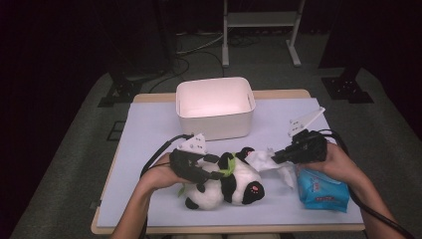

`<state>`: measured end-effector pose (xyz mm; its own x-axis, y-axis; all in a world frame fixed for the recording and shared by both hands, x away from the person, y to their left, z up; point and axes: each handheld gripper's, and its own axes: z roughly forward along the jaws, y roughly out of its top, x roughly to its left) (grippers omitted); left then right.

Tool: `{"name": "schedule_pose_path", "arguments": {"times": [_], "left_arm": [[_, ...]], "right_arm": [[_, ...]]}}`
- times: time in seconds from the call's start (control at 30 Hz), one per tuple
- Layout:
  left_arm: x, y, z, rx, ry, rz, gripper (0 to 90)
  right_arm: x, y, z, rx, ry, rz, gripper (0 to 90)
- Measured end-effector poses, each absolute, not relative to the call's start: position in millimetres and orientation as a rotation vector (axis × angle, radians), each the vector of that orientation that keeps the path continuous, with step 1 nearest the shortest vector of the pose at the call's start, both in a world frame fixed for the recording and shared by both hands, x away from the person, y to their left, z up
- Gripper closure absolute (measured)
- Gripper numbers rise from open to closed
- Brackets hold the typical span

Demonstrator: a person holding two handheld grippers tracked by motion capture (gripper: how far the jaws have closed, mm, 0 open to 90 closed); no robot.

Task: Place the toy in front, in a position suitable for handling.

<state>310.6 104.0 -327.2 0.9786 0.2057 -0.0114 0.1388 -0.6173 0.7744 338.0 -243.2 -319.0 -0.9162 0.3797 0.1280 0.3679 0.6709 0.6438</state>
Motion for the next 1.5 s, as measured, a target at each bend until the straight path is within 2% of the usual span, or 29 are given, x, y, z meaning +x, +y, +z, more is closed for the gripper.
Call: {"name": "schedule_pose_path", "arguments": {"times": [0.67, 1.1, 1.33, 1.5], "left_arm": [[311.2, 124.5, -322.9, 2.214, 0.319, 0.143, 40.4], [314.8, 129.7, -326.7, 2.22, 0.336, 0.149, 38.5], [317.4, 128.6, -330.4, 2.228, 0.34, 0.144, 37.3], [317.7, 128.9, -331.6, 2.229, 0.341, 0.145, 36.6]], "right_arm": [[337.3, -347.5, -322.4, 1.036, 2.675, 0.952, 83.7], [342.3, -372.0, -353.6, 1.172, 2.657, 0.937, 80.3], [340.1, -376.7, -356.0, 1.188, 2.639, 0.969, 75.7], [338.8, -379.9, -353.0, 1.196, 2.626, 0.99, 69.2]]}}
